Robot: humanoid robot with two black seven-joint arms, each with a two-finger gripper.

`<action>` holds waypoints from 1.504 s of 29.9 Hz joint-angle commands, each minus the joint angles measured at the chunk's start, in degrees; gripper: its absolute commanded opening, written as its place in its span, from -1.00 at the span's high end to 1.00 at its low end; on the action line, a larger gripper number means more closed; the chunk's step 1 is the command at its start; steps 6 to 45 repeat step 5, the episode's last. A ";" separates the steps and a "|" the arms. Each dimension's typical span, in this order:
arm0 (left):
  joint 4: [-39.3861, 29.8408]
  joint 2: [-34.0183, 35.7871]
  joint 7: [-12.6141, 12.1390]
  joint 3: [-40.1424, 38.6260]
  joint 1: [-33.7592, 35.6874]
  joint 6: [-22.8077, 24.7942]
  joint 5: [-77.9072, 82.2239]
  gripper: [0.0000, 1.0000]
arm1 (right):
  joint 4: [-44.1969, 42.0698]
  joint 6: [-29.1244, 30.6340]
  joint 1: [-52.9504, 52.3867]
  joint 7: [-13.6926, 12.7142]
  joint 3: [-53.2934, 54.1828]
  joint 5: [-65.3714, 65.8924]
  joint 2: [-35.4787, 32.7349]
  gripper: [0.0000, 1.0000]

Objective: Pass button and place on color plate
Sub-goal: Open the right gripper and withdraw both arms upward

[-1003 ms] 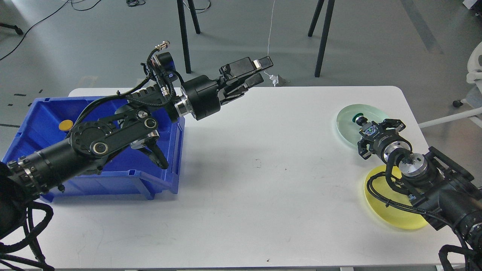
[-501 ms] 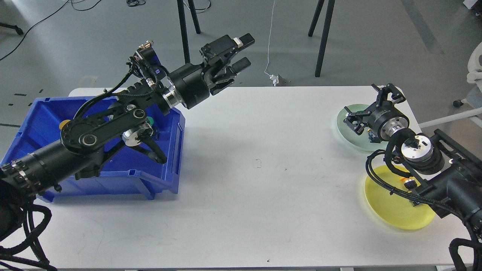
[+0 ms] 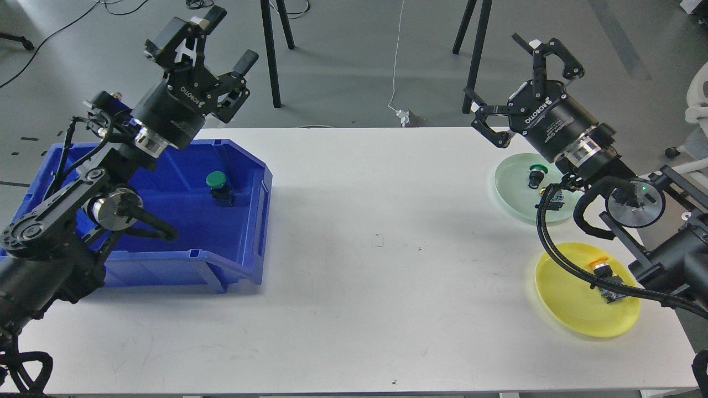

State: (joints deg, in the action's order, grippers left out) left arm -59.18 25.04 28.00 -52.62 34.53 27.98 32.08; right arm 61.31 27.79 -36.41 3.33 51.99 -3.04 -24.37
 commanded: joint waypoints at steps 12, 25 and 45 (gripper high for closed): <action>-0.15 -0.69 0.00 -1.52 -1.05 0.02 0.00 -0.68 | -0.66 0.21 0.37 0.62 1.18 -0.04 0.91 -0.98; -0.15 -0.69 0.00 -1.52 -1.05 0.02 0.00 -0.68 | -0.66 0.21 0.37 0.62 1.18 -0.04 0.91 -0.98; -0.15 -0.69 0.00 -1.52 -1.05 0.02 0.00 -0.68 | -0.66 0.21 0.37 0.62 1.18 -0.04 0.91 -0.98</action>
